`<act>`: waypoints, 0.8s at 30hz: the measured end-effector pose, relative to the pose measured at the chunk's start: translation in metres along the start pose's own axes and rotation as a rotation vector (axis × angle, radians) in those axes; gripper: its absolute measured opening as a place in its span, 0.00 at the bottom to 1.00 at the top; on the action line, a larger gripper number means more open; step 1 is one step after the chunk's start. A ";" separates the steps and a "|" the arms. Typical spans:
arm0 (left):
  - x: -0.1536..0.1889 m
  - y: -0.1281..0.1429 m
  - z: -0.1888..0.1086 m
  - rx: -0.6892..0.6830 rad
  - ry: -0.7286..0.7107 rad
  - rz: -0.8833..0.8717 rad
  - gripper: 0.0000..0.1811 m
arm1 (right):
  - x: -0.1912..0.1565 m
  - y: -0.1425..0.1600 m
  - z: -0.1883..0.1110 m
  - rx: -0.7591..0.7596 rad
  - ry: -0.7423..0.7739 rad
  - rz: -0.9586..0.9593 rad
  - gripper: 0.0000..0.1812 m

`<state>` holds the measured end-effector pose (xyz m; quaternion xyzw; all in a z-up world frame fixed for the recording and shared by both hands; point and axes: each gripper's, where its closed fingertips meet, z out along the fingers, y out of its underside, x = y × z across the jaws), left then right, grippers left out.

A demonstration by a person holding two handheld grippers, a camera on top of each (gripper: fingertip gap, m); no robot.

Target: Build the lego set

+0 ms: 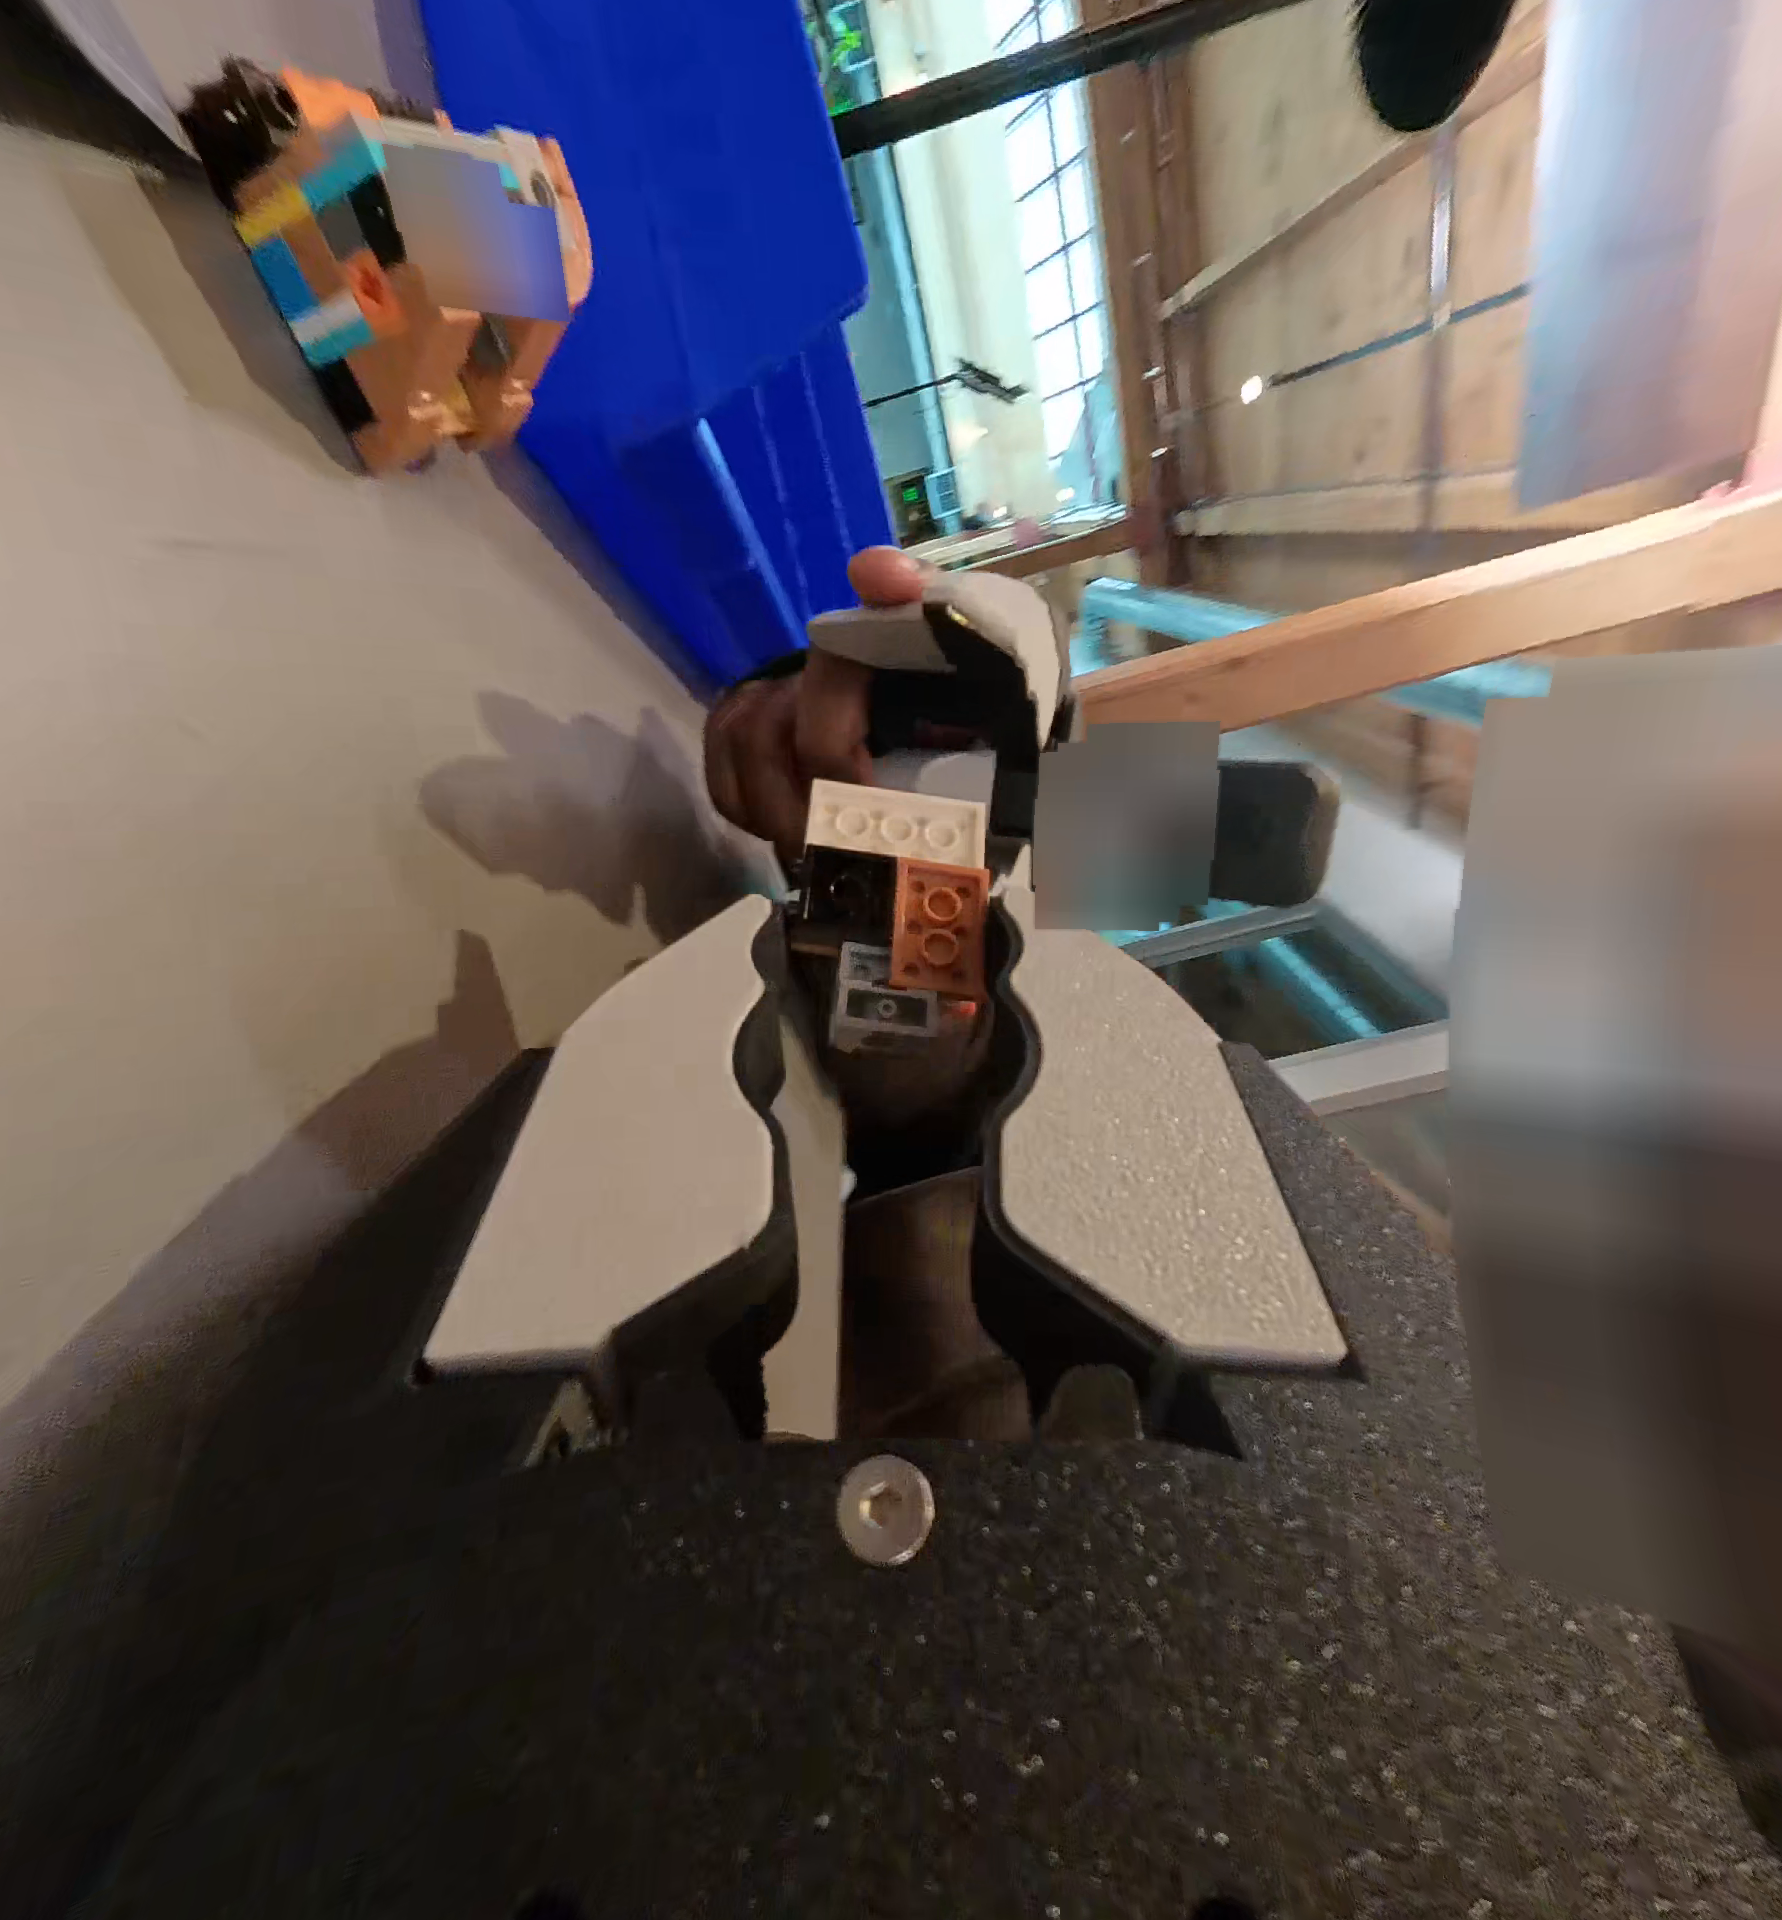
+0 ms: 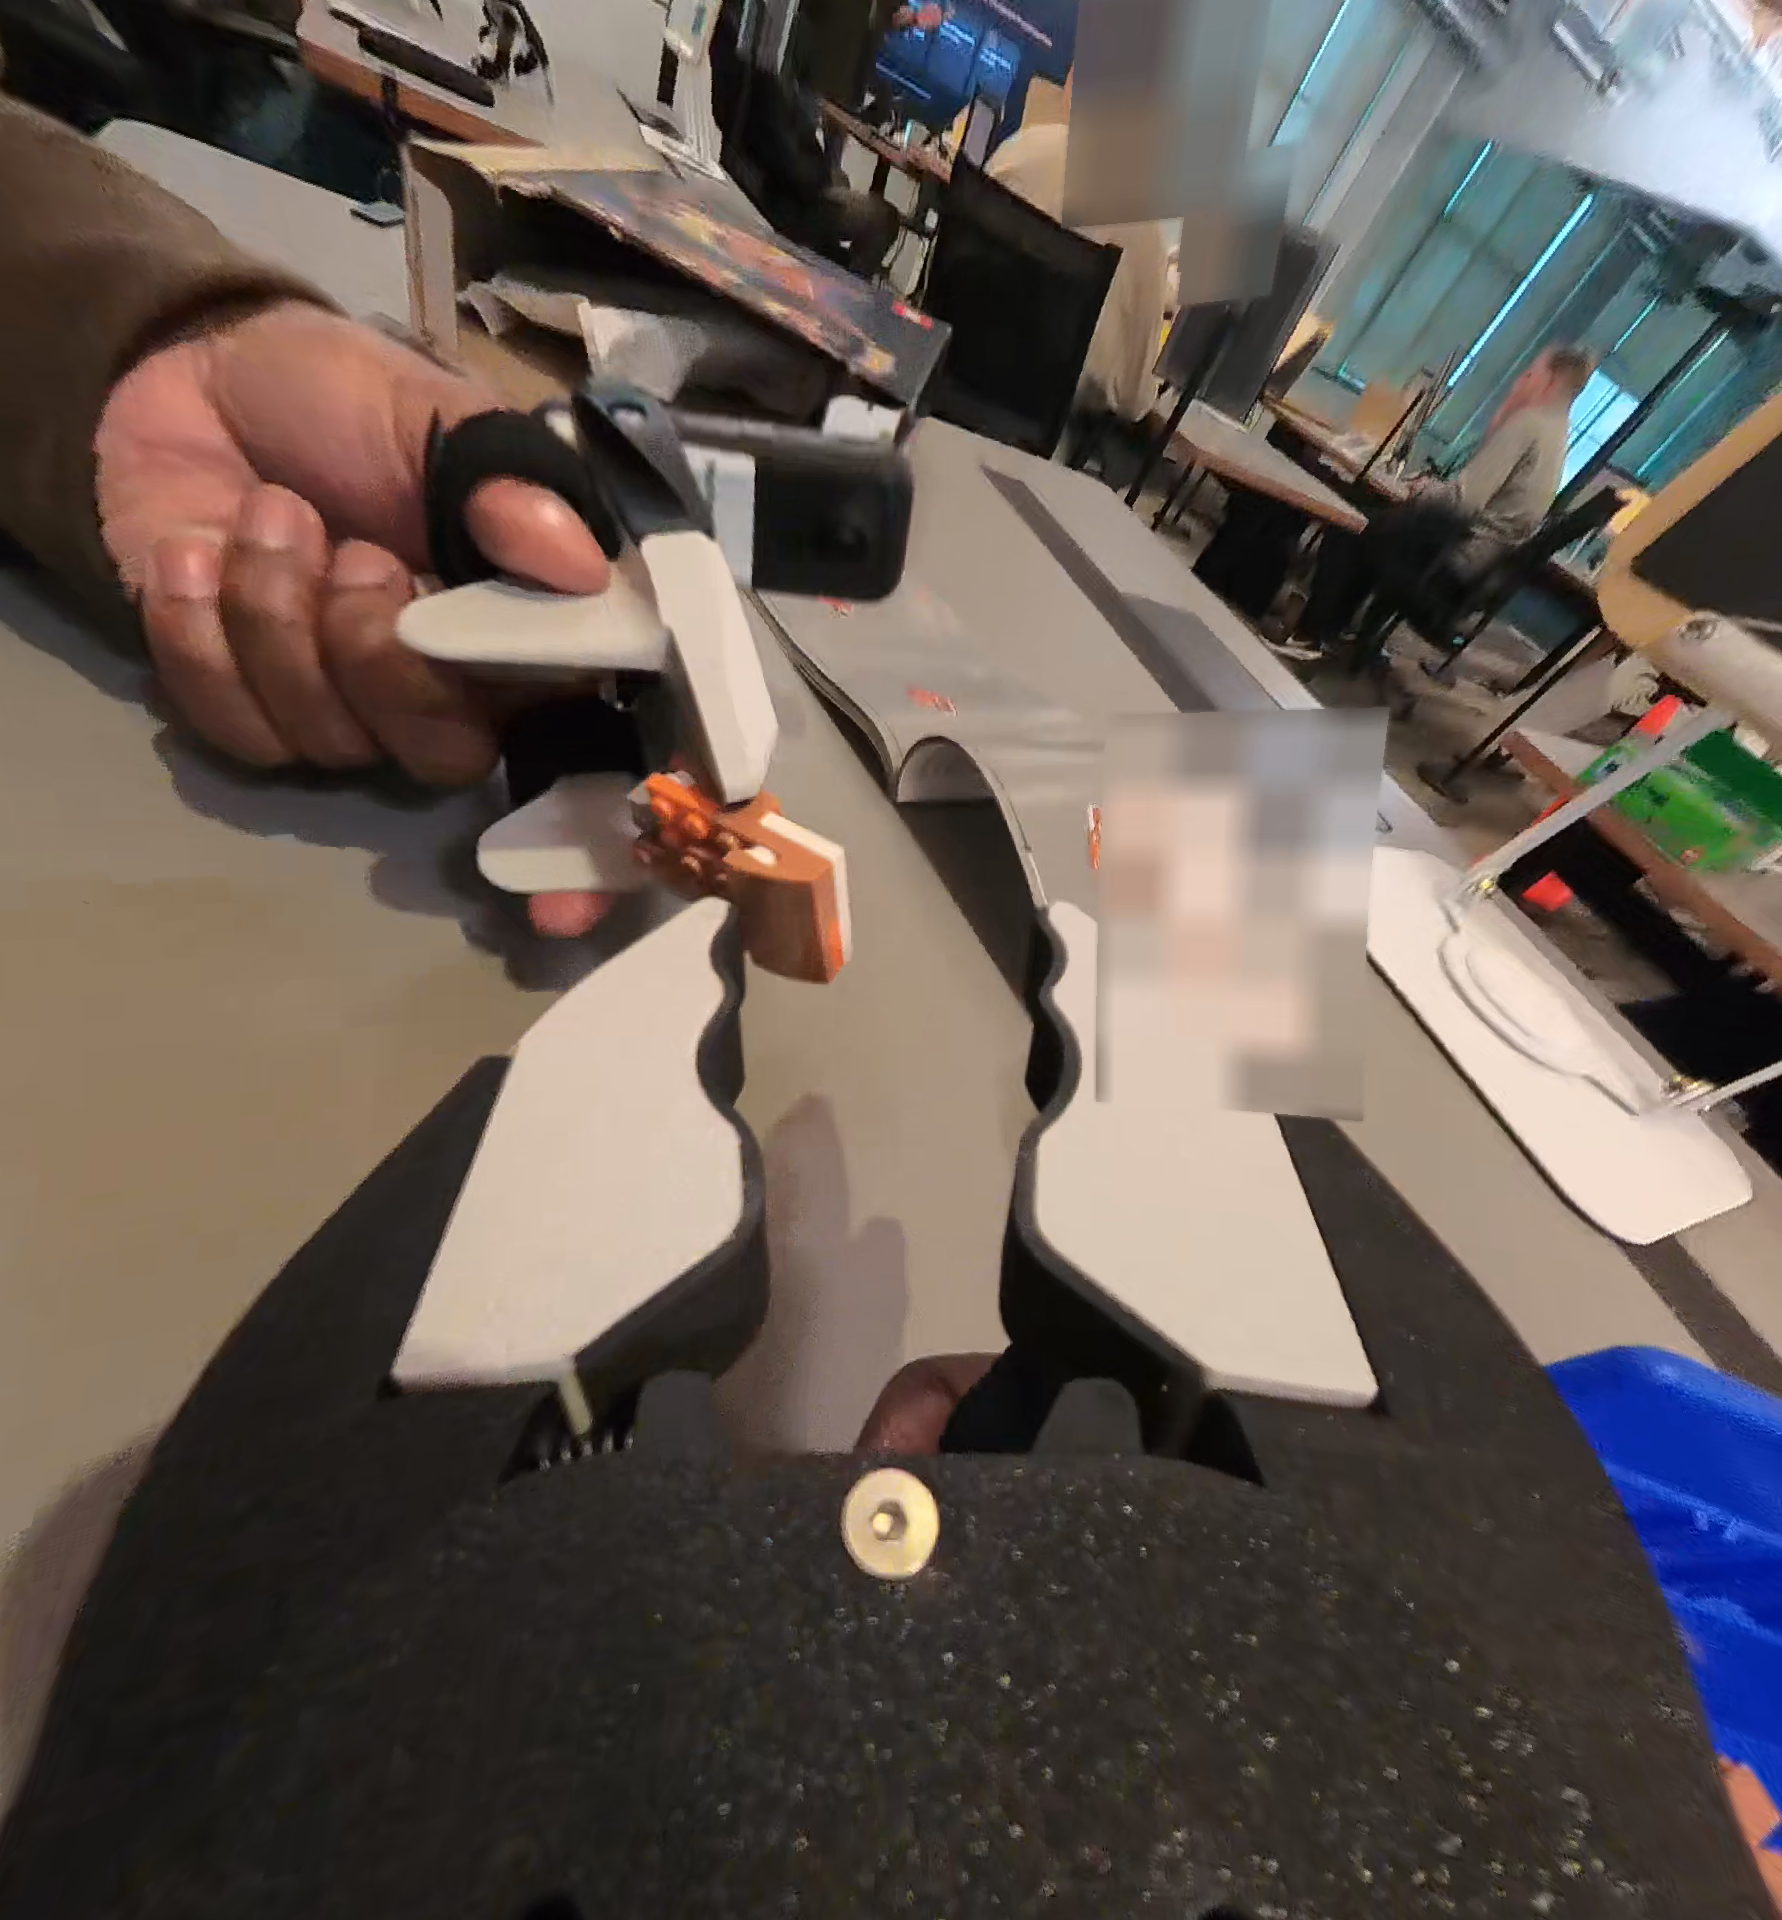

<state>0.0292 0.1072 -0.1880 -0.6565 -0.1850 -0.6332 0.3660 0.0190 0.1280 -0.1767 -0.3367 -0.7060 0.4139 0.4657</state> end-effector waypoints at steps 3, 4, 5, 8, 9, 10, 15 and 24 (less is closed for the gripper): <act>0.005 0.000 0.003 0.034 0.066 -0.057 0.20 | -0.010 -0.002 0.002 0.007 -0.028 -0.027 0.26; 0.007 0.001 0.003 0.039 0.082 -0.068 0.20 | -0.013 -0.002 0.002 0.008 -0.035 -0.035 0.23; 0.008 0.002 0.004 0.037 0.094 -0.075 0.20 | -0.016 -0.003 0.003 0.013 -0.049 -0.037 0.22; 0.010 0.005 0.005 0.034 0.109 -0.084 0.20 | -0.022 -0.004 0.003 0.029 -0.102 -0.002 0.17; 0.010 0.005 0.005 0.030 0.106 -0.086 0.20 | -0.023 -0.003 0.003 0.027 -0.117 0.017 0.16; 0.009 0.006 0.005 0.025 0.099 -0.081 0.20 | -0.023 -0.002 0.003 0.021 -0.134 0.038 0.16; 0.004 0.007 0.004 0.004 0.022 0.013 0.22 | -0.027 0.005 0.001 -0.065 -0.231 0.213 0.13; -0.016 -0.014 -0.037 0.010 -0.320 0.412 0.26 | -0.025 0.058 -0.002 -0.526 -0.357 0.575 0.13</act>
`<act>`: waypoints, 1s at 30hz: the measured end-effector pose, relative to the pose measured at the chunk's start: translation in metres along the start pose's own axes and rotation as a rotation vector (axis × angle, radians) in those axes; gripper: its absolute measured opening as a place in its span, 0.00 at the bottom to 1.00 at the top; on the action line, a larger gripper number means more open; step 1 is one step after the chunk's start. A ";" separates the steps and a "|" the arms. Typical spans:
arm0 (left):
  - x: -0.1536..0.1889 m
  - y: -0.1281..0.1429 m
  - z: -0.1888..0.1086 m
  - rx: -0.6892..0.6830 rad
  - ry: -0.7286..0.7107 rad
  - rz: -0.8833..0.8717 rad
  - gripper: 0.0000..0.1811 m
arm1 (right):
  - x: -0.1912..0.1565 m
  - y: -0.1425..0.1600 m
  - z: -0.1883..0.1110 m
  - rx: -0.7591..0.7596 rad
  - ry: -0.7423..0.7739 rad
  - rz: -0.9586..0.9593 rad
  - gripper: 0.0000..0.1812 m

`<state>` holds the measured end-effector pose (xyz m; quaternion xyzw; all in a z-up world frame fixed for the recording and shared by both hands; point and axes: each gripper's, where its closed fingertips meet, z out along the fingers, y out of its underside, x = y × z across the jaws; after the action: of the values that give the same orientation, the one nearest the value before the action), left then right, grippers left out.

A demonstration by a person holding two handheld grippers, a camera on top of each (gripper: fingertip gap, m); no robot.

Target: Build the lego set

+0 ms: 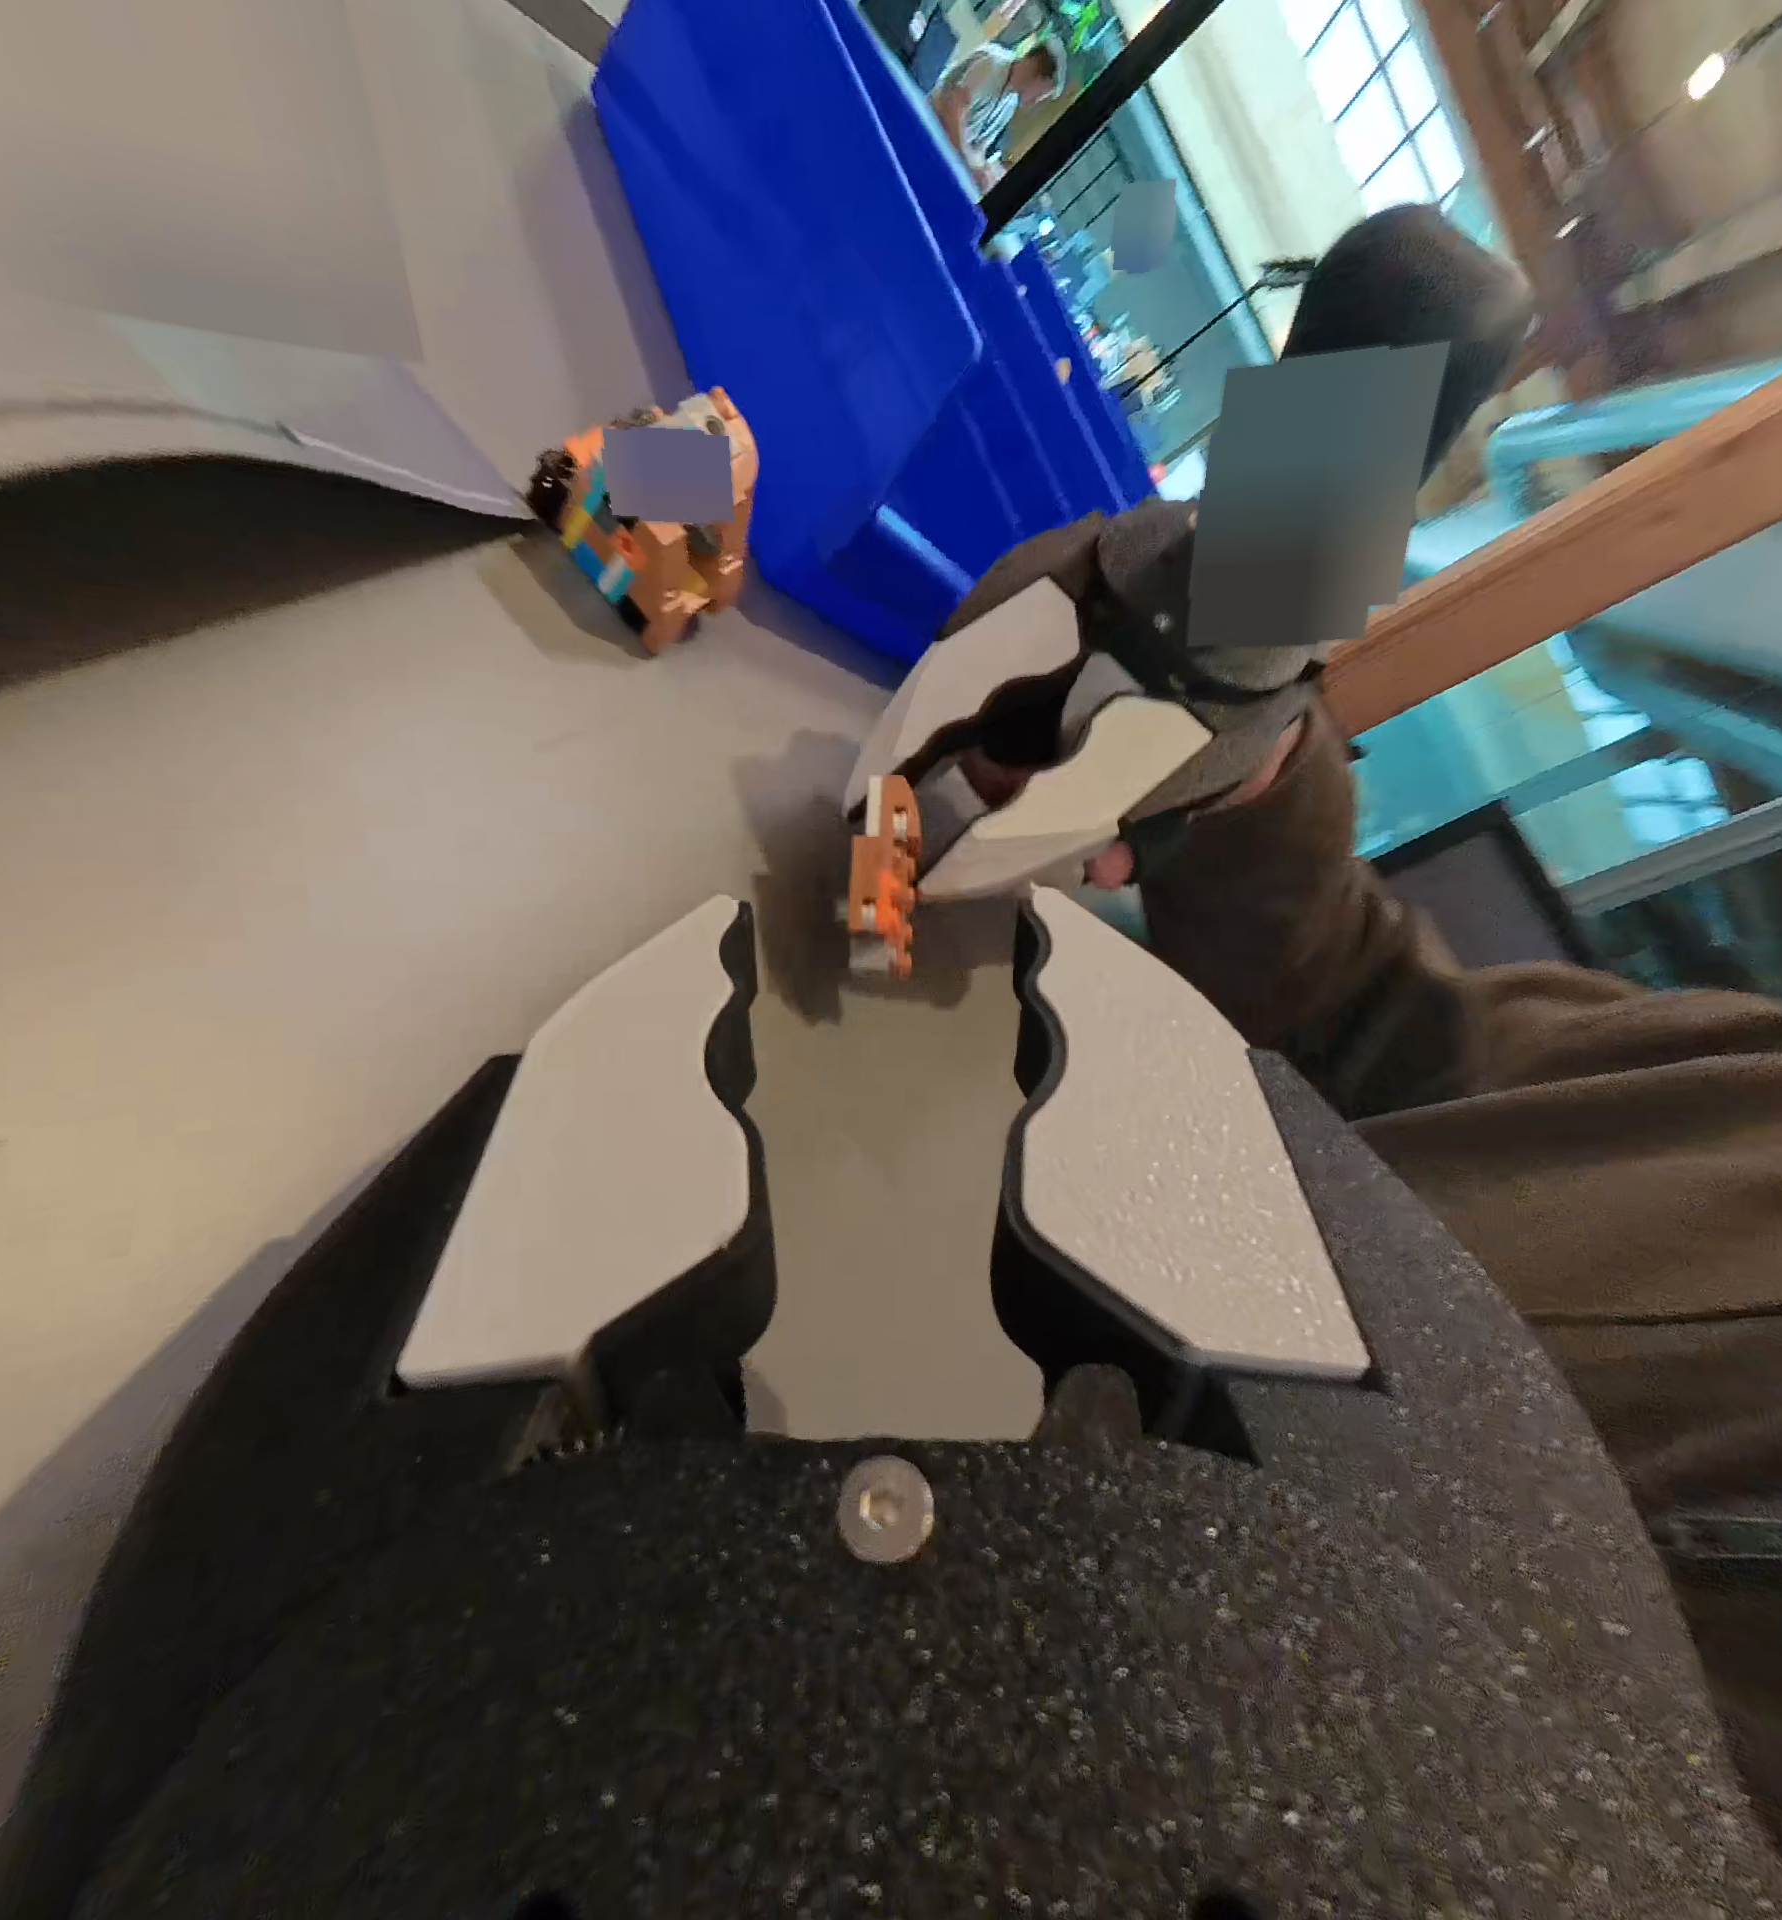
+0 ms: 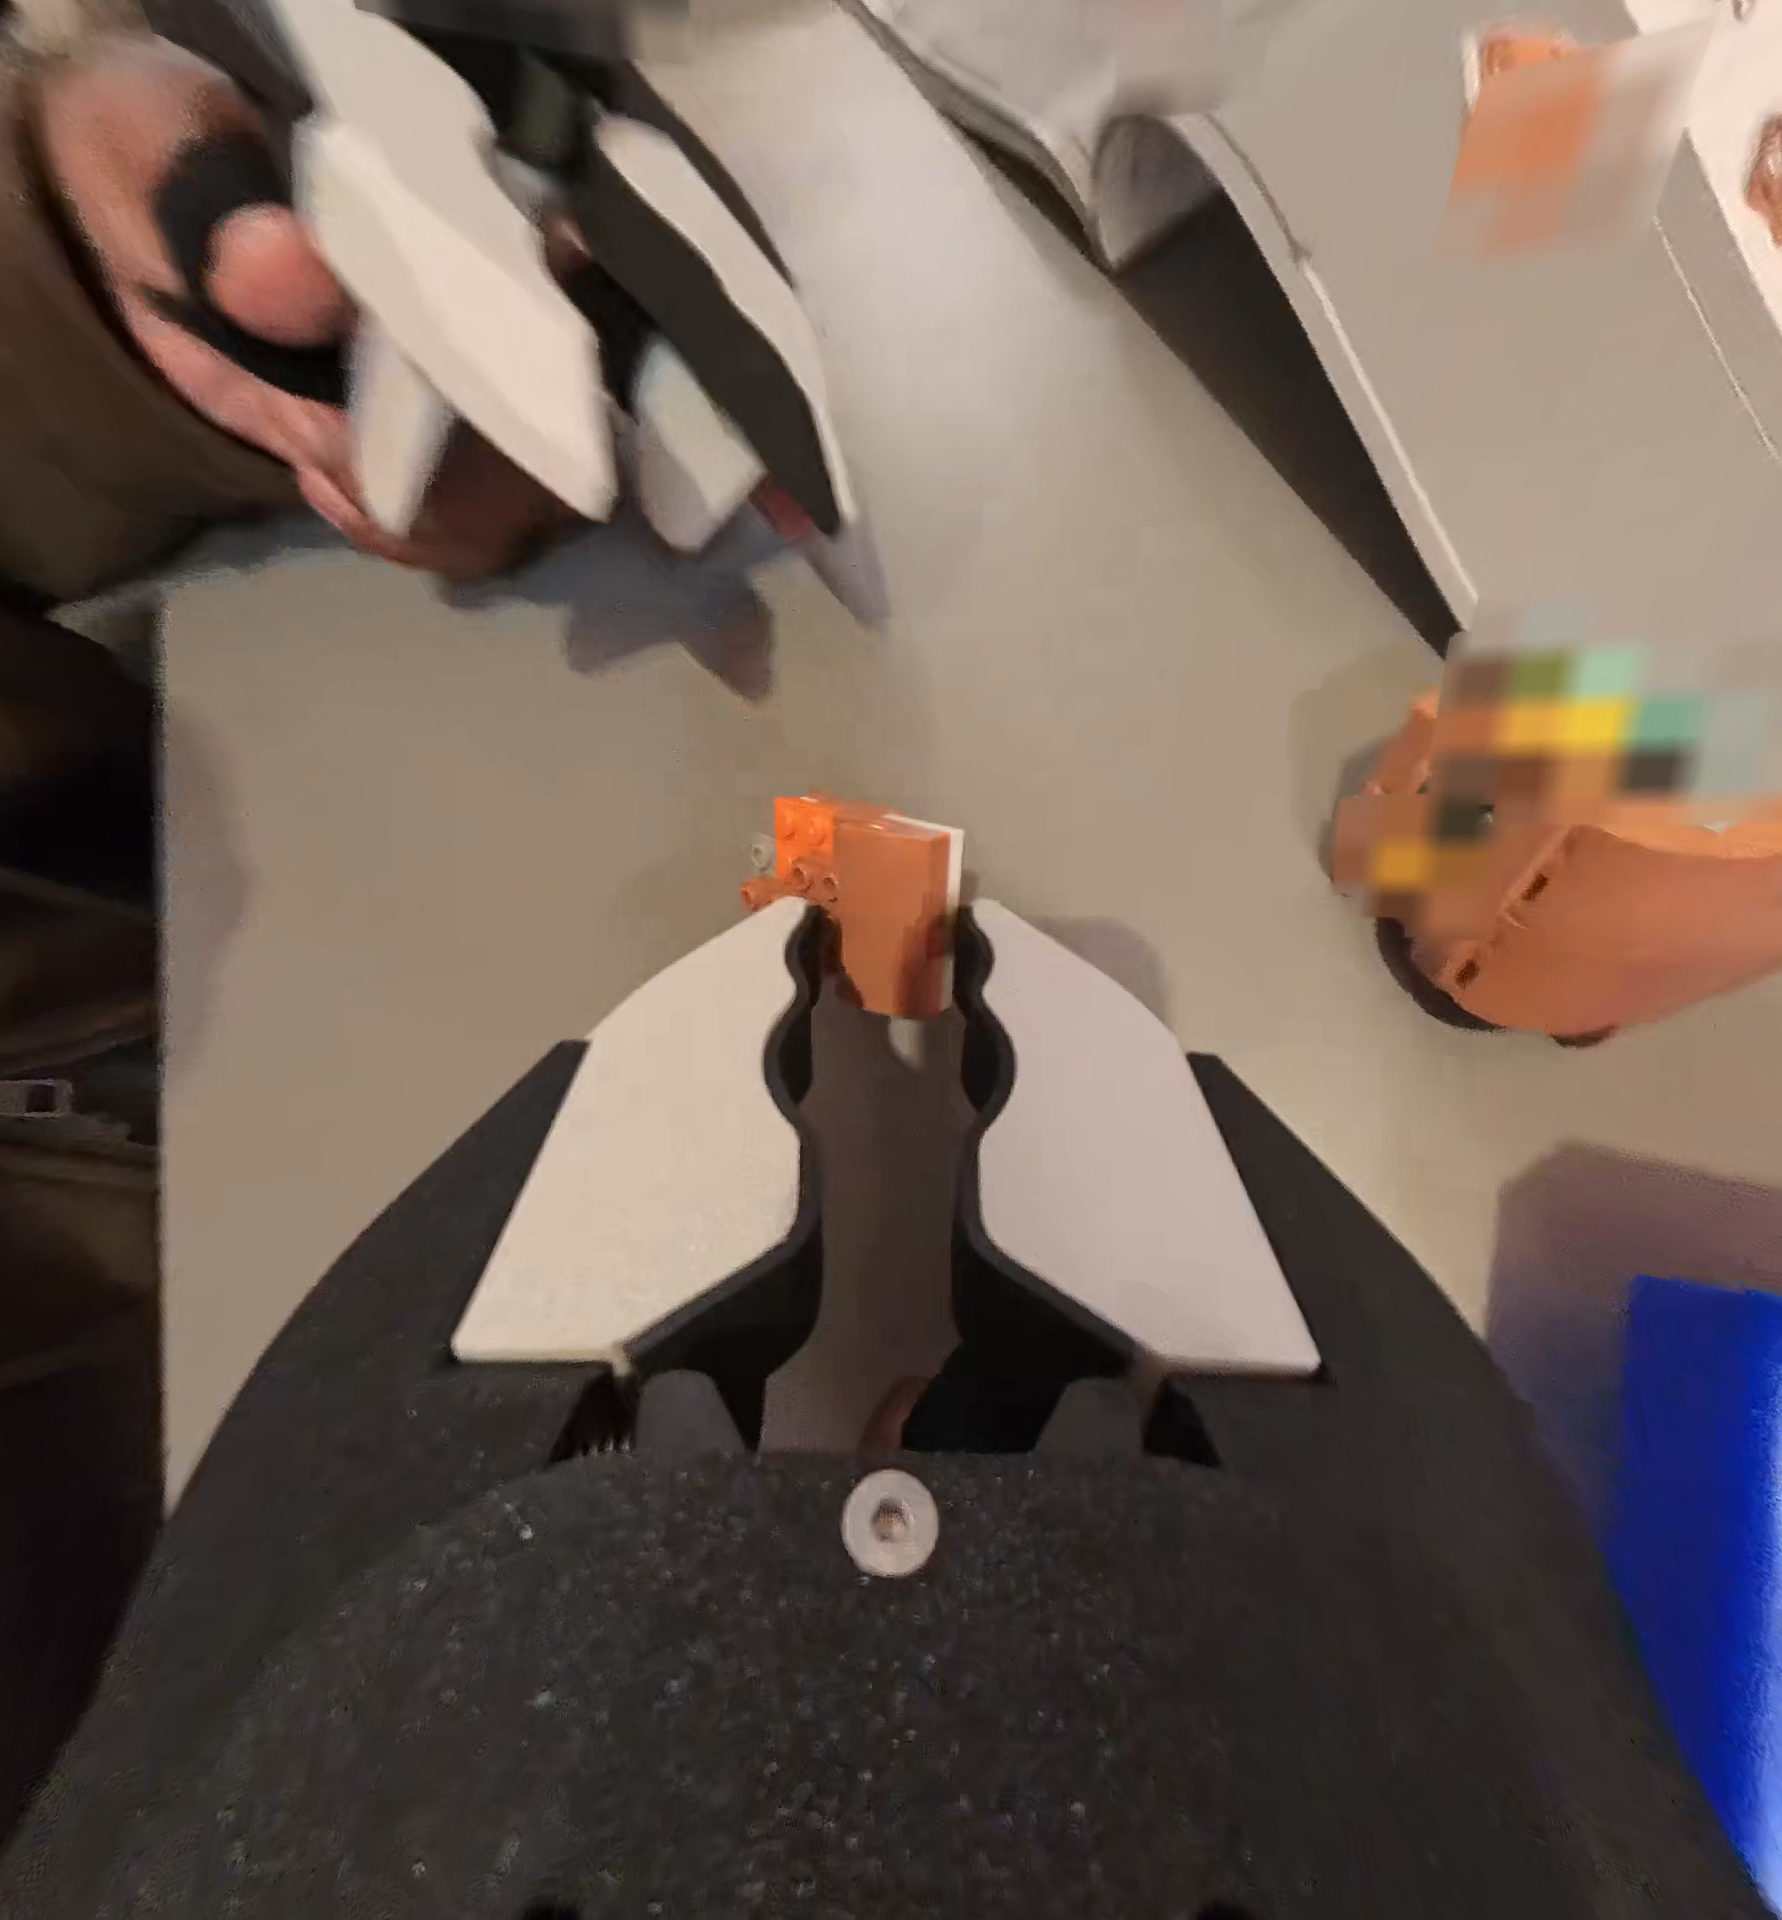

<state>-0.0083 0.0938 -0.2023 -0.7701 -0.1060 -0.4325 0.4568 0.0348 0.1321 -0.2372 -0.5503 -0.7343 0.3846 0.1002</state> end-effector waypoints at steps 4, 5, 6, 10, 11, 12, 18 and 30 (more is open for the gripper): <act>-0.005 -0.001 -0.014 -0.016 -0.078 0.149 0.27 | 0.013 0.006 0.009 -0.075 0.093 -0.069 0.15; -0.005 -0.002 -0.018 -0.014 -0.090 0.187 0.27 | 0.013 0.004 0.010 -0.068 0.108 -0.091 0.15; -0.004 -0.005 -0.021 -0.010 -0.103 0.228 0.28 | 0.015 0.003 0.010 -0.058 0.132 -0.110 0.16; -0.001 -0.019 -0.036 -0.001 -0.182 0.417 0.29 | 0.019 0.007 0.002 -0.030 0.201 -0.173 0.25; -0.001 -0.023 -0.039 -0.007 -0.201 0.458 0.29 | 0.018 0.009 -0.001 -0.020 0.210 -0.186 0.27; -0.001 -0.028 -0.042 -0.011 -0.221 0.499 0.29 | 0.017 0.010 -0.004 -0.005 0.220 -0.205 0.29; -0.006 -0.079 -0.046 -0.009 -0.364 0.884 0.29 | -0.007 -0.003 -0.019 0.224 0.197 -0.332 0.33; -0.056 -0.094 0.033 -0.443 -0.468 1.162 0.30 | -0.066 -0.043 0.016 0.410 0.015 -0.577 0.25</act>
<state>-0.0762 0.1855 -0.1948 -0.8513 0.3214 0.0510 0.4115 0.0193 0.0621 -0.2012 -0.2914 -0.7665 0.4755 0.3186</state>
